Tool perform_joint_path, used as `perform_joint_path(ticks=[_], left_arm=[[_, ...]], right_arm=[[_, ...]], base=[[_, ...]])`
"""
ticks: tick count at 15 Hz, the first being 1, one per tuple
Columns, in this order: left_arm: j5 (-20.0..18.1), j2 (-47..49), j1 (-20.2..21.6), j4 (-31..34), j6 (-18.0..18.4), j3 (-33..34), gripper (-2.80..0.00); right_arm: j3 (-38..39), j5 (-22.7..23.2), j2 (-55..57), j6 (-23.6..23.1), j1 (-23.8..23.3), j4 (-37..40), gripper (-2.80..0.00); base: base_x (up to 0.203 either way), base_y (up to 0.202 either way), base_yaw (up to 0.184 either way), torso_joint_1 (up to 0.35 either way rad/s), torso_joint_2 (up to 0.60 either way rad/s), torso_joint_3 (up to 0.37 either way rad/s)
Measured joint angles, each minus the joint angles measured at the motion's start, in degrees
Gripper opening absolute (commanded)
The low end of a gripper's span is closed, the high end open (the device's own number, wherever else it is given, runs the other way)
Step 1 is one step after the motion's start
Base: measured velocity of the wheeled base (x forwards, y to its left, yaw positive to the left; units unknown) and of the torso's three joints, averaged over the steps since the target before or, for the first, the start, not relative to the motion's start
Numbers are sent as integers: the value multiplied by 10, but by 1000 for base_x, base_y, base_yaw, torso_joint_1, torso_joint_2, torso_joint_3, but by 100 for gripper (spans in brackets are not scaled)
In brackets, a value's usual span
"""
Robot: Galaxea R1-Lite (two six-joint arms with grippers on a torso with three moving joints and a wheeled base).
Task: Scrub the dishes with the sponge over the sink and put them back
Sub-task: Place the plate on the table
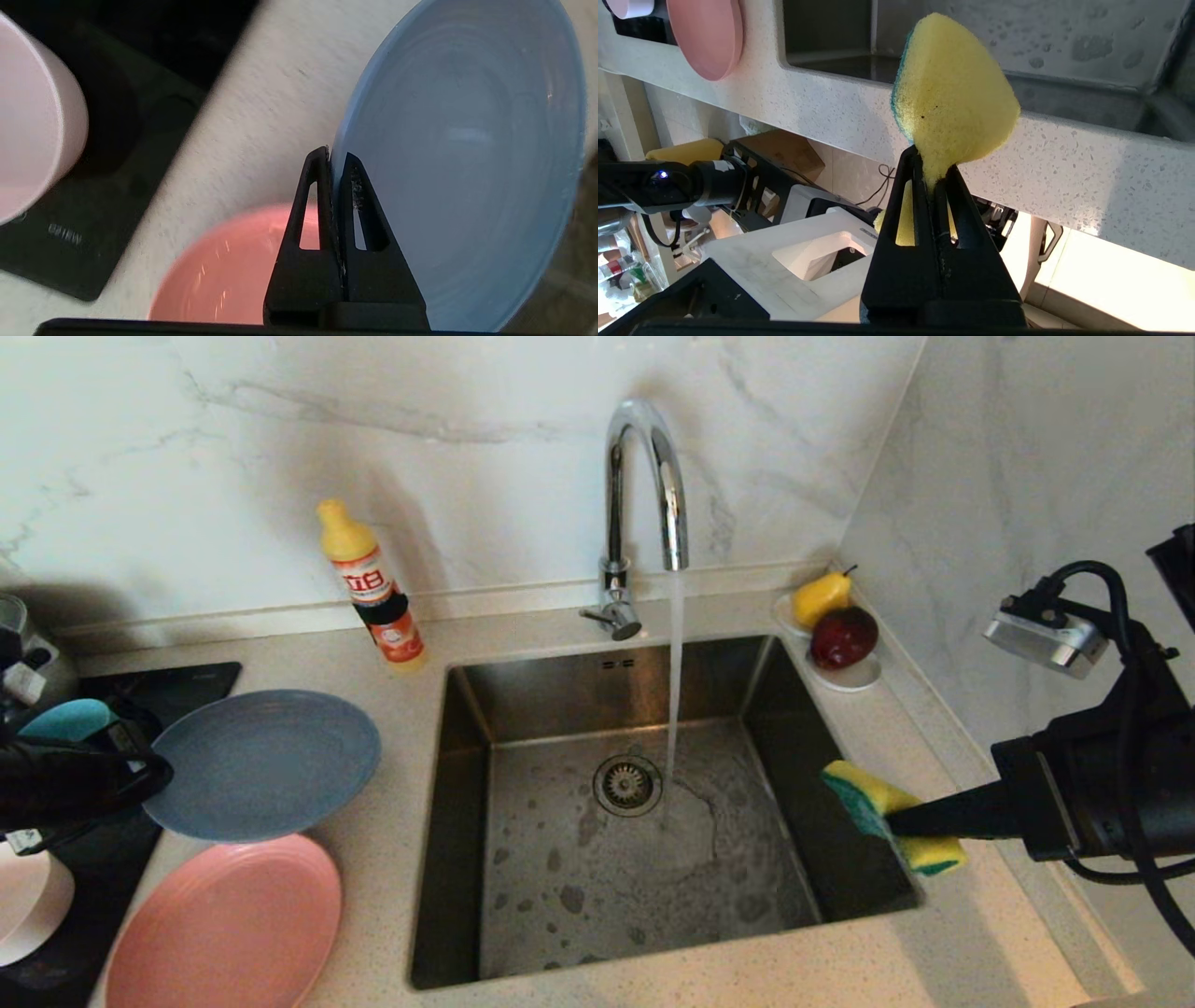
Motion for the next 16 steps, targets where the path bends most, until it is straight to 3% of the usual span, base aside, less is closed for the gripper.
perform_joint_path(ticks=[7,16], left_arm=[[-3,117,19,-142,-22,2,-280],[-3,181,18,-146,-24,-37,-280]], right_arm=[[6,2,2,0,3,-1,-280],[15,3,4,0,3,-2,-280]], base=[[0,0,0,0,0,0],[0,0,0,0,0,0]])
